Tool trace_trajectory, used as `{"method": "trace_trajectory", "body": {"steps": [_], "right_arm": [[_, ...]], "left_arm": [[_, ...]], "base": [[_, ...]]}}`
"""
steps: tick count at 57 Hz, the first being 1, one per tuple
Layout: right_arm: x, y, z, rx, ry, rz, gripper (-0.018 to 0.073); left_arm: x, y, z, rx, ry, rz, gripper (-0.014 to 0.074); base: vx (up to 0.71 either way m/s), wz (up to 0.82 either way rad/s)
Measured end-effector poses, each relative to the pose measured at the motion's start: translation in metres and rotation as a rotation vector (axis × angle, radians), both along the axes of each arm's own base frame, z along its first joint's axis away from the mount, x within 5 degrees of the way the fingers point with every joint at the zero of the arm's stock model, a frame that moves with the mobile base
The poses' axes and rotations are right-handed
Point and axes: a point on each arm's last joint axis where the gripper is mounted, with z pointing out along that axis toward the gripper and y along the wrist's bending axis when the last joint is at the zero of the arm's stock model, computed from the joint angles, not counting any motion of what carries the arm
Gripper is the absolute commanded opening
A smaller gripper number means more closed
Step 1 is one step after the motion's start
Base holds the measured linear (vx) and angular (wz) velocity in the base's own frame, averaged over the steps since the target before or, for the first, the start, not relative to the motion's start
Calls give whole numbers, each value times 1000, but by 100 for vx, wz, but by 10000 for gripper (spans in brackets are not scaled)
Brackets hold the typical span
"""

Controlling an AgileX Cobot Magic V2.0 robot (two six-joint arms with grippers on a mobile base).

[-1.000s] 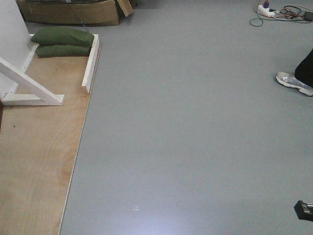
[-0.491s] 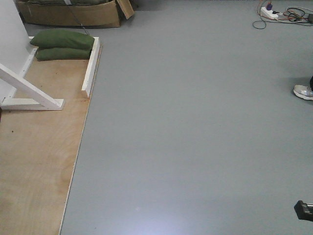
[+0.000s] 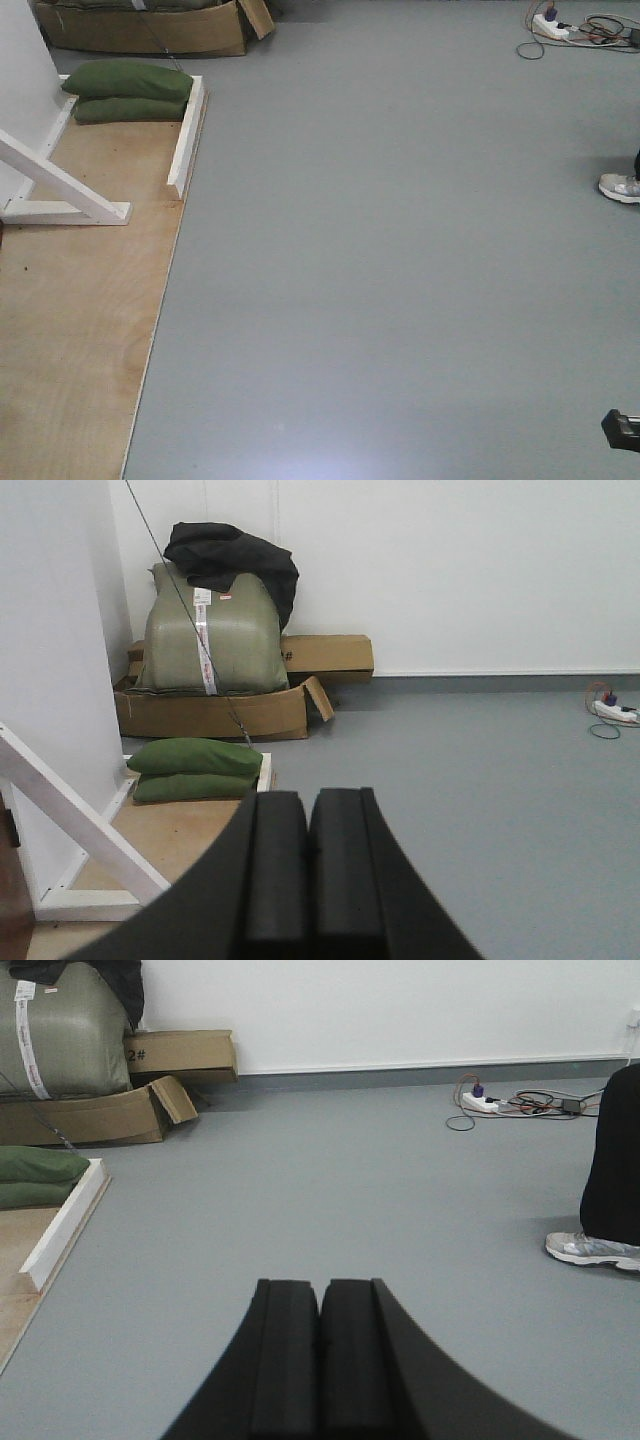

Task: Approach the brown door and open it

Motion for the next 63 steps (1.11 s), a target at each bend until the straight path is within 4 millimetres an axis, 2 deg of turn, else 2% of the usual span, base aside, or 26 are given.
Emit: {"method": "trace_trajectory", "body": {"steps": [35,41,47,54,63], "right_arm": [[0,0,0,0,0,0,0],[0,0,0,0,0,0,0],[0,0,0,0,0,0,0],[0,0,0,0,0,0,0],[0,0,0,0,0,0,0]], "left_arm": [[-1,0,4,-12,-7,0,-3],[-3,0,23,-28,-61,-1,-3],[-9,0,50,-31,-142,-2,-3],[-12,1,89,-30,-203,21,-3],[2,6,142,-22,-215,99,-3]], "base": [[0,0],[0,0],[0,0],[0,0],[0,0]]}}
